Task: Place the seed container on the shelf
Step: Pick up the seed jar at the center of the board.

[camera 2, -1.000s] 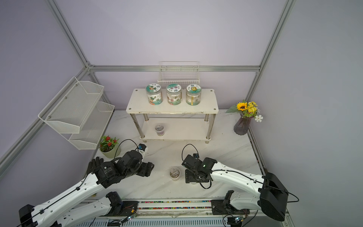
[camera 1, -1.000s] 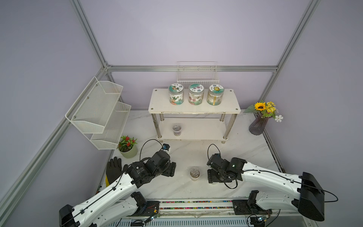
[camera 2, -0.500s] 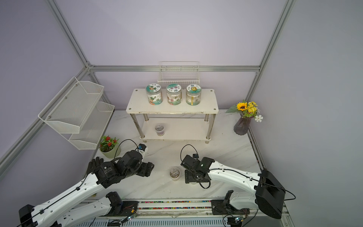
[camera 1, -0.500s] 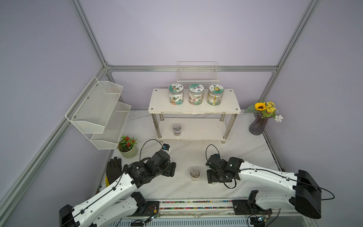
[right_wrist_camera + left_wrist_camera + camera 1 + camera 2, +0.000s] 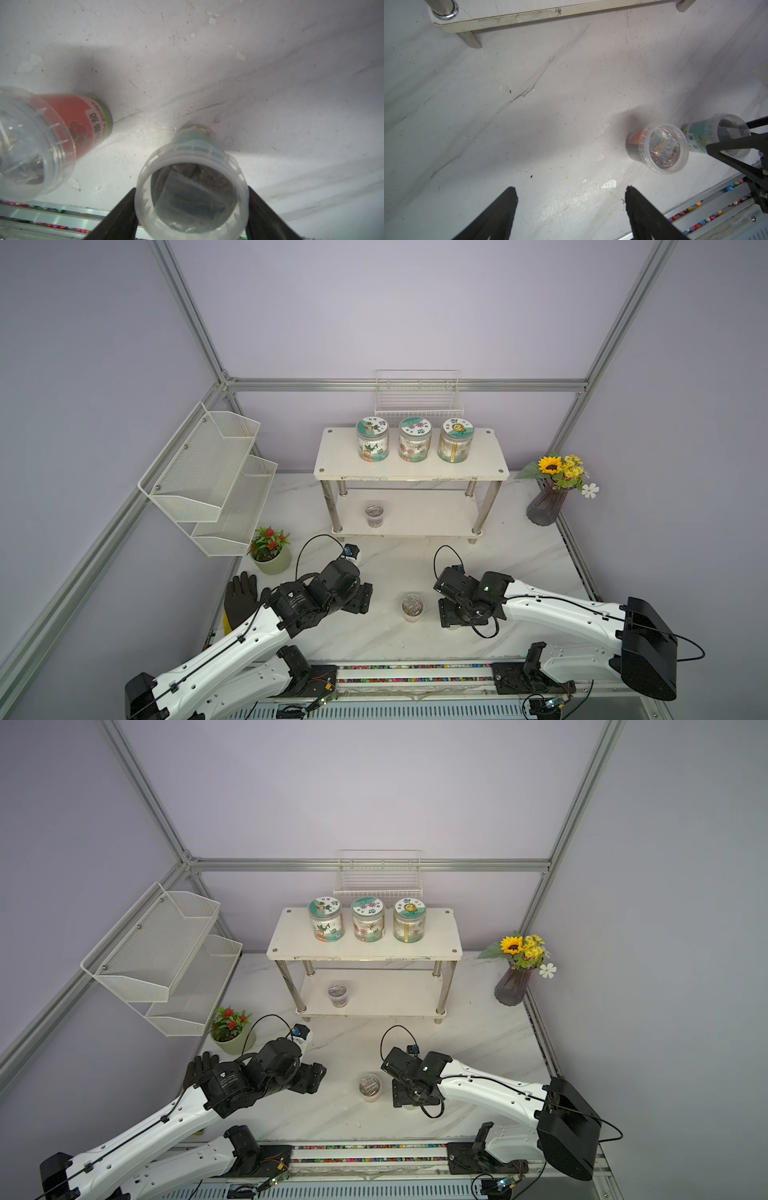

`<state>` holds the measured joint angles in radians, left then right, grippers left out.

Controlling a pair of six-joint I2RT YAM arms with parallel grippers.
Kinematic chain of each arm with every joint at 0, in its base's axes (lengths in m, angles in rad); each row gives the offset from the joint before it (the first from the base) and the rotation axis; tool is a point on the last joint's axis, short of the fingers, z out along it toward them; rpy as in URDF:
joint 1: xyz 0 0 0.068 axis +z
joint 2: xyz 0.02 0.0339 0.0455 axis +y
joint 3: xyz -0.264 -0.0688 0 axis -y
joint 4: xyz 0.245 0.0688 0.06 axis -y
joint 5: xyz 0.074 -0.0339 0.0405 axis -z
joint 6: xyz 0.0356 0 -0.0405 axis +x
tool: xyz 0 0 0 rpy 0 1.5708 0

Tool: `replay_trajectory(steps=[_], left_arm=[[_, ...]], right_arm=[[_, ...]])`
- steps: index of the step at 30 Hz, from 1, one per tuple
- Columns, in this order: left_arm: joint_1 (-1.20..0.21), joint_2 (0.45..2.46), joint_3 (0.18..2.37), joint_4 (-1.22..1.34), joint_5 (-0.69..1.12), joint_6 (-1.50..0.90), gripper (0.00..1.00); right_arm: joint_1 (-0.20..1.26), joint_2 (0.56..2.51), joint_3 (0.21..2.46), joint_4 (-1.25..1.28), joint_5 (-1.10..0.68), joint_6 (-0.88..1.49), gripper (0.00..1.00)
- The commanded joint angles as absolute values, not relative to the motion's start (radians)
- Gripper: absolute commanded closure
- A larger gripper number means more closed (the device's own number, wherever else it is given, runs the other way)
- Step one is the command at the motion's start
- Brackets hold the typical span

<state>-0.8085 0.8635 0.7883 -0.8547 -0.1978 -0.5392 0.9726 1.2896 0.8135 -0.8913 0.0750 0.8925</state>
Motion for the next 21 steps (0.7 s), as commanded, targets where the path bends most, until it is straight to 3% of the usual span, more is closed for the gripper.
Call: replay_trajectory(steps=[1,11,21], left_arm=[[-0.816,0.844,0.788,-0.849,-0.208,-0.541,0.17],[-0.849,0.806,0.833,-0.843,-0.206,-0.462,0.16],[-1.216,0.816,0.814,-0.63,-0.435,-0.175,0.1]], right_arm=[[0.979,1.275,0.834,-0.914,0.098,0.891,0.27],[0.98,1.195,0.933,-0.952,0.096,0.878,0.3],[0.977,1.186,1.077,-0.926,0.033,0.812,0.3]])
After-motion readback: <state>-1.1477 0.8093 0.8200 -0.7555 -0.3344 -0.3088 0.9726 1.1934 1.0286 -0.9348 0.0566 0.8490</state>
